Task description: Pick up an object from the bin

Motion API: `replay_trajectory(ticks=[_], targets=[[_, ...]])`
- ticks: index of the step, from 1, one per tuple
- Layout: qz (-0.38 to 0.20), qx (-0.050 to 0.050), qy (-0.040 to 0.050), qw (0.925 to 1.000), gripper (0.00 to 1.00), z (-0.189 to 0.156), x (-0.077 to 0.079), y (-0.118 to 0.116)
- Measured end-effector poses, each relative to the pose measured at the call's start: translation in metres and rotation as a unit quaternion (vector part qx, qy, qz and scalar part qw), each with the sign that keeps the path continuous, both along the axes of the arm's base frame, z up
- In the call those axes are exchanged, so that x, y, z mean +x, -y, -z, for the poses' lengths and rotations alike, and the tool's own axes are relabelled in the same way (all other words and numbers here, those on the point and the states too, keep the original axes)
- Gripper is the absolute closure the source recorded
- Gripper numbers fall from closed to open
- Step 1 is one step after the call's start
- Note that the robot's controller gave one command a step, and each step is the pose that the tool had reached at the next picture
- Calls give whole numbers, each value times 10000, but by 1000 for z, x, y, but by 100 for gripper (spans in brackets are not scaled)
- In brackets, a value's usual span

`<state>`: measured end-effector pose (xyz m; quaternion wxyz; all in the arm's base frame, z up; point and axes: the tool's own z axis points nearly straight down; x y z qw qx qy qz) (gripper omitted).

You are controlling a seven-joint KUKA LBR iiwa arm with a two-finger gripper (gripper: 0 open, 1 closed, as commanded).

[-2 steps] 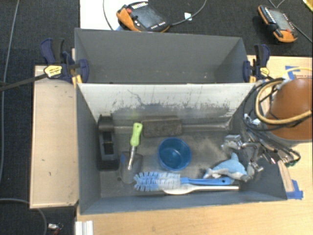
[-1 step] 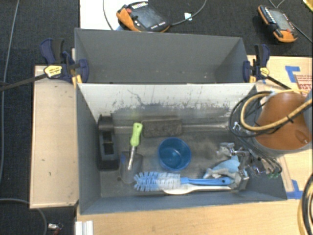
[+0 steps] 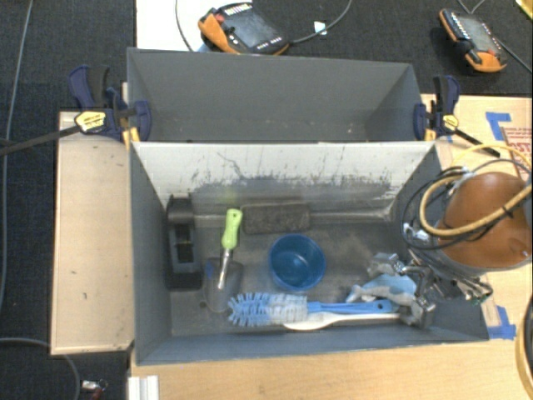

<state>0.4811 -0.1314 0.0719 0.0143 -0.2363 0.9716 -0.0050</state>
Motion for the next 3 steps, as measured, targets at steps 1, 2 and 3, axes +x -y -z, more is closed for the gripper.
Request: replay_trajectory(ticks=[1, 2, 3], targets=[[1617, 37, -126, 9868, 100, 2, 3, 7], [1612, 37, -126, 9868, 100, 1, 3, 7], [1613, 41, -151, 9868, 100, -36, 2, 7]])
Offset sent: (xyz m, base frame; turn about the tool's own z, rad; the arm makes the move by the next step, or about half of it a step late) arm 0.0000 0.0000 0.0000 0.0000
